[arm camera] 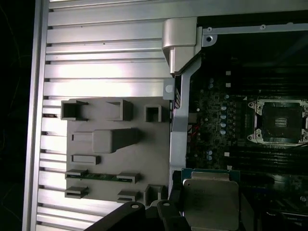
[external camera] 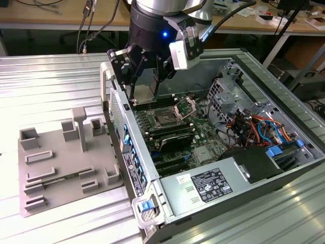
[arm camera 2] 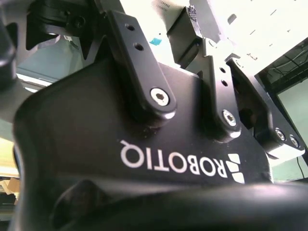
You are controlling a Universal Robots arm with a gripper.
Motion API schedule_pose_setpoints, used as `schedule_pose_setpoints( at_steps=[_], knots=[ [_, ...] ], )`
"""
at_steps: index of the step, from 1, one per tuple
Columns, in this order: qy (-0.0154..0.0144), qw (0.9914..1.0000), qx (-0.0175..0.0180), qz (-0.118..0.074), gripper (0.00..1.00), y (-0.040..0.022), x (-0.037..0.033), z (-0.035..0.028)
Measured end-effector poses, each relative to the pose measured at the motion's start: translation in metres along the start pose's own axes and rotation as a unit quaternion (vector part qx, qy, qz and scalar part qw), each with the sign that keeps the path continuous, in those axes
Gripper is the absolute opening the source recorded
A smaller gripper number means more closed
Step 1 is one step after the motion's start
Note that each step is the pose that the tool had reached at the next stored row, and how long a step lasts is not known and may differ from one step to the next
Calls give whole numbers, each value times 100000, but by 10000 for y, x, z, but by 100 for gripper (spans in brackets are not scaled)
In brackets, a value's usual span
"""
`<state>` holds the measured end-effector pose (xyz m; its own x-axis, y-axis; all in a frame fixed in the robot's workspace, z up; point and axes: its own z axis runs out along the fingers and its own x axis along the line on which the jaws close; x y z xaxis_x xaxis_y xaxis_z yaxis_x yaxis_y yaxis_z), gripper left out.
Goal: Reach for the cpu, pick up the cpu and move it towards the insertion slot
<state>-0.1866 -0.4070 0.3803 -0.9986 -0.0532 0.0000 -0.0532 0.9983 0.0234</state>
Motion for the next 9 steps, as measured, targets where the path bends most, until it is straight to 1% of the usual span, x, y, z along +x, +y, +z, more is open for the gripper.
schedule_pose_setpoints(
  at_steps=[9],
  knots=[
    [-1, 100000, -5, -1, 55, -3, -44, 6]
  ],
)
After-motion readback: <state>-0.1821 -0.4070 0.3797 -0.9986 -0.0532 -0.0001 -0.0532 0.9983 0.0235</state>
